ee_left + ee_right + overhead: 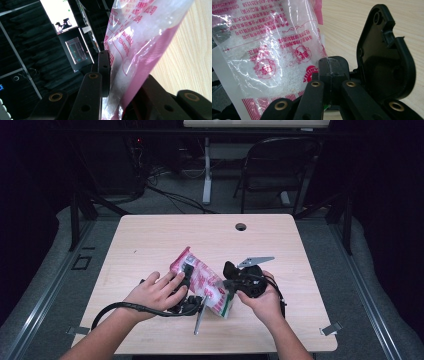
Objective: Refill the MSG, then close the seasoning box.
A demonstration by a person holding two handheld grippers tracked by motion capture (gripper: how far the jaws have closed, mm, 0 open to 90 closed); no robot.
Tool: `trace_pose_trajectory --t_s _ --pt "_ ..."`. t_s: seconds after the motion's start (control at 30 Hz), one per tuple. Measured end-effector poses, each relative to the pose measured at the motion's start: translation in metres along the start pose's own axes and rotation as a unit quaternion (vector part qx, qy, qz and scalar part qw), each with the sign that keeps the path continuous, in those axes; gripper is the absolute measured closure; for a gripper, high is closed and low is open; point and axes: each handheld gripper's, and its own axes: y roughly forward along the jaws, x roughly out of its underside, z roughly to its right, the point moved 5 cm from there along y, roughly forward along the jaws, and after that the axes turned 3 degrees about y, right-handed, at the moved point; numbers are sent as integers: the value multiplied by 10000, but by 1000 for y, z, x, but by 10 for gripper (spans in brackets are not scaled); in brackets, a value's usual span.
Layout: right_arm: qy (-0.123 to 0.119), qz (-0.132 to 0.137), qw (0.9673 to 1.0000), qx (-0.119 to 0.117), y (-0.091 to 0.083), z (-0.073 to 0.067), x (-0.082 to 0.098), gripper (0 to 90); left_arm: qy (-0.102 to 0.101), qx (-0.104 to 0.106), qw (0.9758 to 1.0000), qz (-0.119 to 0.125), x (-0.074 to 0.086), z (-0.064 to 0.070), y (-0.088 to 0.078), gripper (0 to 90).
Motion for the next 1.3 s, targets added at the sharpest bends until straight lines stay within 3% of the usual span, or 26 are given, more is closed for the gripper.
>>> trace_pose_trajectory --t_s 1.3 --pt "4 59 10000 -11 0 -1 -1 900 109 -102 9999 15 0 -5 -2 825"
